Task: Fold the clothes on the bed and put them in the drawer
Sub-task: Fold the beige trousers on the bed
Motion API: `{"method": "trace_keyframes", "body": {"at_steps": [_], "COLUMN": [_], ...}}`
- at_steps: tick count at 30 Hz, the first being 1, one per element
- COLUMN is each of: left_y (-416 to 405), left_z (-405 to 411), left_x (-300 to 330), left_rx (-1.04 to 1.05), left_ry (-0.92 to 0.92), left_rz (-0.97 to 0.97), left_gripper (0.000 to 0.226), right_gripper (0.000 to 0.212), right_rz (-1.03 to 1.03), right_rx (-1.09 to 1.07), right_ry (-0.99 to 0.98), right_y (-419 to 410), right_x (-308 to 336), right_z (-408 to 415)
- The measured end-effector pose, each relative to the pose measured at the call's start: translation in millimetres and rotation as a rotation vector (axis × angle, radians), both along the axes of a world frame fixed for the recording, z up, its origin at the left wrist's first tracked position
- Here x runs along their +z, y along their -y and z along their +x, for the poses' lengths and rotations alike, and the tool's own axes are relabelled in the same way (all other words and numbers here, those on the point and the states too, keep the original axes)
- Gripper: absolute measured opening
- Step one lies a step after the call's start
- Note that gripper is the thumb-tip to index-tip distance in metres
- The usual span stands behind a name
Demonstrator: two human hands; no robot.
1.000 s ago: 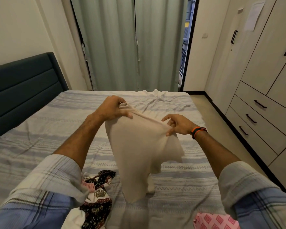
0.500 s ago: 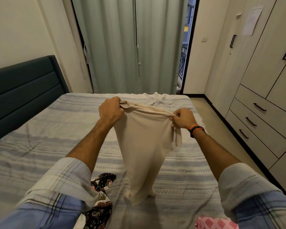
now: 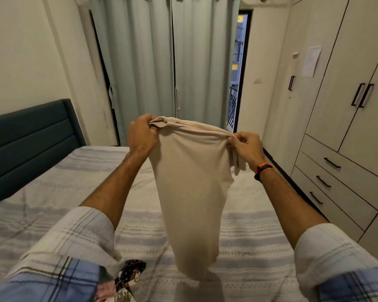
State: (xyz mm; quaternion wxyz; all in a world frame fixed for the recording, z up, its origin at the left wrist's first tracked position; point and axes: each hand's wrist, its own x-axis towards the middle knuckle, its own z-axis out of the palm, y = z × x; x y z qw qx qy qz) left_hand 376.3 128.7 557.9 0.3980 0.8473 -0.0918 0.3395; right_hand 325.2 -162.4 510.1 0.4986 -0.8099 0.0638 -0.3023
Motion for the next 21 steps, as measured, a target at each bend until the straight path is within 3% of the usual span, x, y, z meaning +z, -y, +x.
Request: {"method": "trace_keyframes", "body": {"at_steps": [7,11,14,17,21], "left_y": [4,6,5,-1,-14], "left_z": [2,-1,-2,-1,6], "left_x": [-1,2,2,-19,-66], "left_rx": [0.013,0.012,-0.011,-0.023,-0.072], "left_ry": [-0.074,0.024,0.029,-0.117,-0.488], "left_rz": [0.071,-0.01,0.044,0.235,0.424], "left_gripper": [0.016,0.016,0.016,0.018,0.029], "right_gripper": [0.016,0.015,0.016,0.02,0.021], "right_rz": [-0.071,-0.051,-0.052,-0.056,-0.106], "right_rx": [0.013,-0.01,-0.015,0.024,0.097], "right_ry": [-0.144,-0.056,-0.064,-0.23,-0.475], "right_y": [7,6,5,8,11], "right_x": [6,12,7,-20,-69], "right_z": [-4,-7,-9,-13,-18]}}
